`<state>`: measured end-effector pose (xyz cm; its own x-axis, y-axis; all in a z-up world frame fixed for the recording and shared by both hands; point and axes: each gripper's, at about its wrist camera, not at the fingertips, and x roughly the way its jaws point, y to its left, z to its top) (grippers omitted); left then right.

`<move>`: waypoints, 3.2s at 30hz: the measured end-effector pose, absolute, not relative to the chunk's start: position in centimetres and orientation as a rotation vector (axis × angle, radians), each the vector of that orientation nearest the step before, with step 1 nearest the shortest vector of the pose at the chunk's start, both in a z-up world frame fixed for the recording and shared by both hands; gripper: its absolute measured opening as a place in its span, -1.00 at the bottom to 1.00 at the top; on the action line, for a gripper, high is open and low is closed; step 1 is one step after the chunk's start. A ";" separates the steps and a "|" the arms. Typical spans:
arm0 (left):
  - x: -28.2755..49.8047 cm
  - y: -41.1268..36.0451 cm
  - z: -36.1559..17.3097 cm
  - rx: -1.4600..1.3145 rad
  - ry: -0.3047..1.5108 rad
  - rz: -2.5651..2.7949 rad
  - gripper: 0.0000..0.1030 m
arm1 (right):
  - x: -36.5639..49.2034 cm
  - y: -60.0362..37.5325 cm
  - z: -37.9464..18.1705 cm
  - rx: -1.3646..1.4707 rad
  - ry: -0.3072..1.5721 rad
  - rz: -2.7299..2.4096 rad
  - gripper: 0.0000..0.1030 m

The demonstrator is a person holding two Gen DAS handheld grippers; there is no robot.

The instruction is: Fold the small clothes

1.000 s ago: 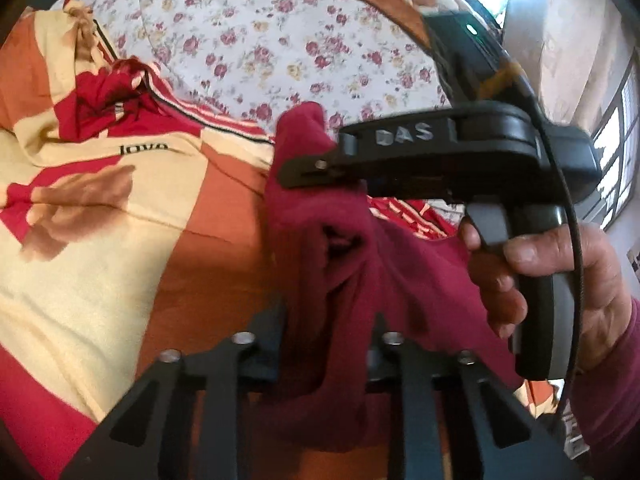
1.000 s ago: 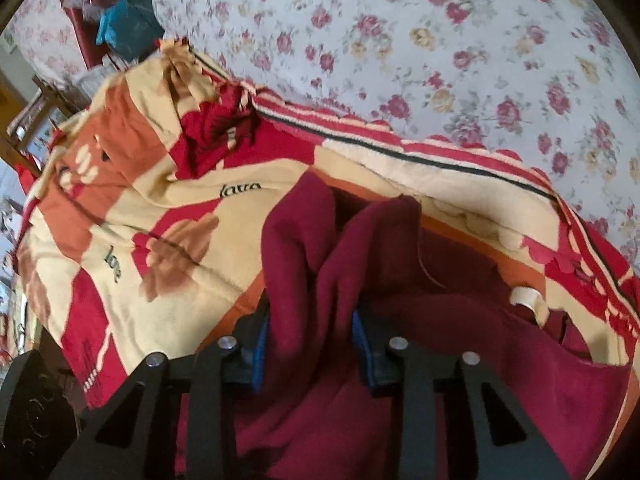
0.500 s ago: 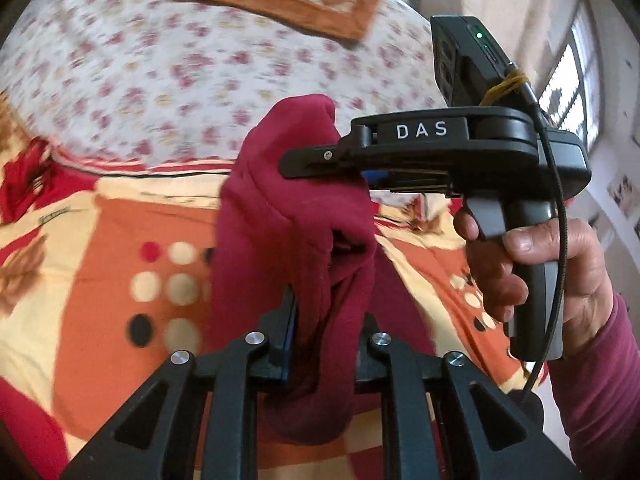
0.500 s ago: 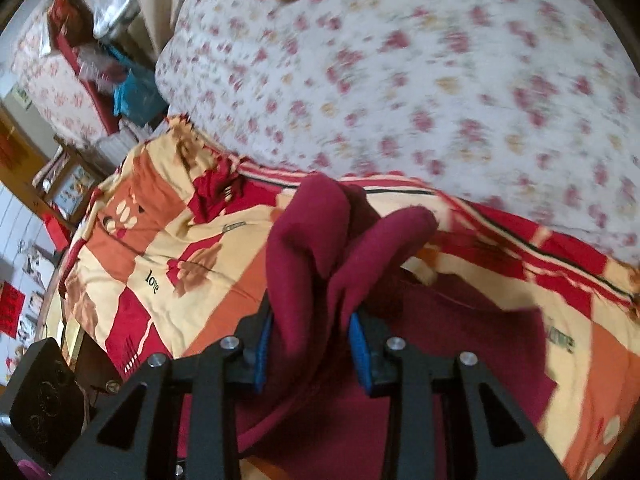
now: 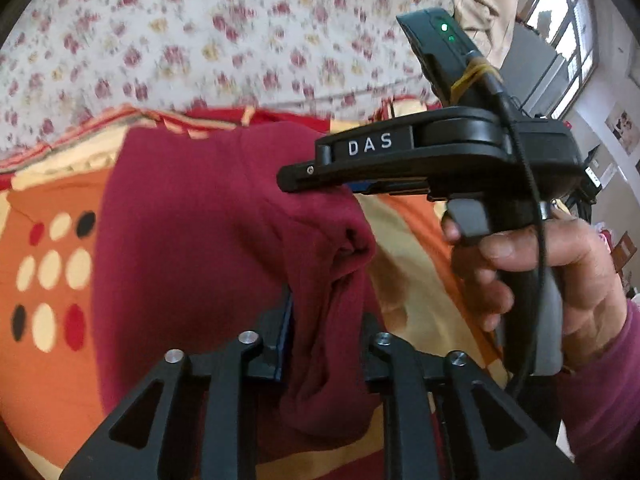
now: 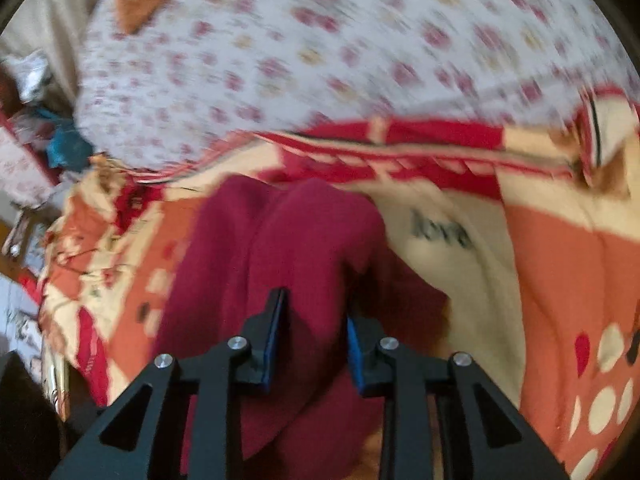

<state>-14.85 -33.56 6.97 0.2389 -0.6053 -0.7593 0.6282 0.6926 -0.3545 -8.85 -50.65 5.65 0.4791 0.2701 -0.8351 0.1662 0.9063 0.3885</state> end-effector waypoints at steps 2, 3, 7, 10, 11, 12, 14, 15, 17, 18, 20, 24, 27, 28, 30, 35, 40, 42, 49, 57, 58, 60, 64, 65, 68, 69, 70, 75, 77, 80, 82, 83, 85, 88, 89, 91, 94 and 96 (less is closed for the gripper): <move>-15.5 -33.0 7.7 0.040 1.019 -0.859 -0.88 | -9.8 -51.8 5.3 0.554 1.053 0.072 -0.12; -15.9 -32.4 8.4 0.047 1.016 -0.876 -0.84 | -10.4 -52.1 5.6 0.573 1.039 0.068 -0.07; -17.6 -29.3 11.3 0.060 0.968 -0.971 -0.73 | -13.0 -51.6 7.7 0.533 0.988 0.046 0.12; -18.0 -27.0 12.8 0.119 0.875 -0.937 -0.73 | -15.0 -50.5 8.7 0.520 0.972 0.066 0.51; -17.7 -26.6 13.0 0.128 0.865 -0.912 -0.73 | -15.5 -49.9 8.8 0.514 0.975 0.075 0.52; -17.1 -26.2 12.8 0.127 0.865 -0.883 -0.73 | -15.9 -49.2 8.6 0.511 0.992 0.089 0.52; -15.7 -25.6 11.9 0.089 0.908 -0.828 -0.73 | -16.6 -48.3 8.2 0.523 1.008 0.124 0.52; -15.1 -25.5 11.2 0.062 0.935 -0.815 -0.73 | -16.9 -47.5 8.0 0.525 1.001 0.143 0.51; -14.3 -25.5 9.8 0.043 0.970 -0.792 -0.73 | -17.2 -46.3 7.7 0.478 0.989 0.147 0.17; -14.1 -25.6 9.1 0.046 0.985 -0.778 -0.73 | -17.3 -45.7 7.4 0.421 0.998 0.139 -0.07; -14.5 -25.4 7.8 0.046 1.006 -0.781 -0.73 | -17.8 -45.2 7.1 0.329 1.009 0.104 -0.55; -15.6 -25.7 6.7 0.077 1.007 -0.786 -0.73 | -18.9 -45.8 5.7 0.307 1.021 0.086 -0.60; -15.8 -25.8 7.2 0.090 1.002 -0.776 -0.73 | -19.4 -46.4 6.3 0.342 1.007 0.093 -0.59; -15.6 -25.8 7.5 0.087 0.997 -0.774 -0.73 | -19.7 -46.5 6.8 0.355 1.001 0.100 -0.58; -15.4 -25.8 7.8 0.089 0.983 -0.765 -0.73 | -20.1 -47.0 7.5 0.399 0.988 0.088 -0.45; -15.2 -26.2 7.6 0.105 0.978 -0.744 -0.73 | -19.8 -48.1 8.7 0.499 0.947 0.075 0.11; -15.2 -26.5 7.5 0.115 0.976 -0.734 -0.73 | -17.6 -47.9 7.7 0.499 0.977 0.037 0.08; -15.2 -26.5 7.5 0.117 0.977 -0.735 -0.73 | -17.3 -47.4 7.6 0.446 0.975 0.041 -0.46; -15.2 -26.6 7.2 0.098 0.988 -0.754 -0.73 | -18.6 -47.3 6.0 0.307 0.988 -0.019 -0.70; -13.8 -25.5 7.8 0.015 1.012 -0.764 -0.73 | -19.5 -47.8 7.9 0.374 0.915 -0.041 0.04; -13.3 -25.2 7.8 -0.015 1.021 -0.772 -0.73 | -19.6 -48.2 7.9 0.421 0.895 -0.045 0.35; -12.3 -24.8 7.8 -0.072 1.042 -0.790 -0.73 | -19.5 -49.0 7.4 0.494 0.889 -0.038 0.62; -10.2 -24.0 7.5 -0.180 1.071 -0.828 -0.71 | -18.3 -49.8 5.3 0.585 0.924 -0.014 0.62; -9.9 -23.9 7.5 -0.196 1.073 -0.839 -0.65 | -18.0 -50.0 4.8 0.598 0.925 -0.007 0.63; -8.9 -23.9 7.4 -0.252 1.070 -0.894 -0.42 | -17.1 -50.3 3.9 0.647 0.910 0.039 0.64; -8.6 -23.8 7.4 -0.283 1.072 -0.911 -0.38 | -16.7 -50.3 3.5 0.659 0.908 0.050 0.66; -8.2 -23.7 7.3 -0.313 1.074 -0.923 -0.30 | -16.4 -50.3 3.2 0.664 0.908 0.054 0.68; -6.0 -23.1 6.3 -0.432 1.080 -0.957 -0.21 | -15.3 -50.3 2.3 0.682 0.898 0.091 0.74; -5.3 -23.0 5.9 -0.464 1.078 -0.961 -0.20 | -15.0 -50.2 2.2 0.672 0.891 0.102 0.77; -4.4 -23.2 5.5 -0.501 1.071 -0.977 -0.16 | -14.5 -50.2 1.9 0.666 0.886 0.113 0.83; -4.0 -23.8 5.2 -0.496 1.071 -1.002 -0.12 | -14.3 -50.2 1.8 0.663 0.881 0.118 0.86; -3.8 -24.1 5.1 -0.489 1.075 -1.014 -0.11 | -14.2 -50.2 1.7 0.661 0.878 0.120 0.88; -3.4 -24.6 4.8 -0.486 1.089 -1.037 -0.05 | -14.2 -50.0 1.7 0.653 0.871 0.121 0.89; -2.2 -25.0 4.0 -0.558 1.137 -1.065 0.09 | -14.3 -49.8 1.7 0.633 0.860 0.125 0.90; -2.1 -25.0 3.9 -0.574 1.146 -1.068 0.09 | -14.3 -49.7 1.7 0.624 0.856 0.126 0.90; -1.7 -25.3 3.7 -0.591 1.163 -1.076 0.09 | -14.4 -49.6 1.7 0.612 0.851 0.128 0.90; -1.5 -25.0 4.2 -0.607 1.186 -1.068 0.09 | -14.4 -49.7 1.8 0.617 0.855 0.130 0.90; -1.5 -24.2 5.0 -0.608 1.177 -1.046 0.09 | -14.4 -49.8 1.8 0.622 0.855 0.132 0.90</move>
